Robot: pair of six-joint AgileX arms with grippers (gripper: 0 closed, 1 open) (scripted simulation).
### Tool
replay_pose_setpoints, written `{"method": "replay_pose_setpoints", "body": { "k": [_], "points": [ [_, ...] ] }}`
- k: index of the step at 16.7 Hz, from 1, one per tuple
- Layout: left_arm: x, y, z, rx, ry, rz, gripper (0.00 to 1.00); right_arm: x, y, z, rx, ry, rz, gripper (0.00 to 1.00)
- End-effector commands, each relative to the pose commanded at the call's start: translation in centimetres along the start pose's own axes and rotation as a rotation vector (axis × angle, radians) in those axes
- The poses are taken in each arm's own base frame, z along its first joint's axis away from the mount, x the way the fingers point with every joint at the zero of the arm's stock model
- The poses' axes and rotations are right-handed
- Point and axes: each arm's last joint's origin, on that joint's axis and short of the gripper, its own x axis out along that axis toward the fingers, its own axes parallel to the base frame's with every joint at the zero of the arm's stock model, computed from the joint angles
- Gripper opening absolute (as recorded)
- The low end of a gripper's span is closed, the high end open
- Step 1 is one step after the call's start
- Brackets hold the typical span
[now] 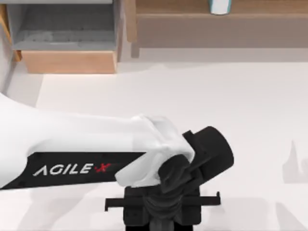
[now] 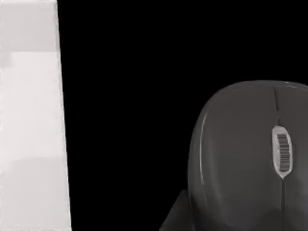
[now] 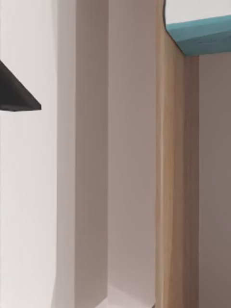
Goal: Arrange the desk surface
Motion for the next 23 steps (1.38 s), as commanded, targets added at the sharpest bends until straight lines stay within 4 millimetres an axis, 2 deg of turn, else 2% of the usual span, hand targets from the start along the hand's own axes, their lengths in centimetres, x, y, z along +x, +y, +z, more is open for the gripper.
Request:
{"method": "replay_pose_setpoints", "body": {
  "k": [5,18,23],
  "points": [
    [0.03,0.01,0.0,0.0,0.0,0.001,0.0,0.0,0.0,0.0,0.0,0.0,0.0,1.0],
    [0.03,0.01,0.0,0.0,0.0,0.001,0.98,0.0,0.0,0.0,0.0,0.0,0.0,1.0],
    [0.03,0.01,0.0,0.0,0.0,0.001,1.0,0.0,0.0,0.0,0.0,0.0,0.0,1.0]
  ]
}}
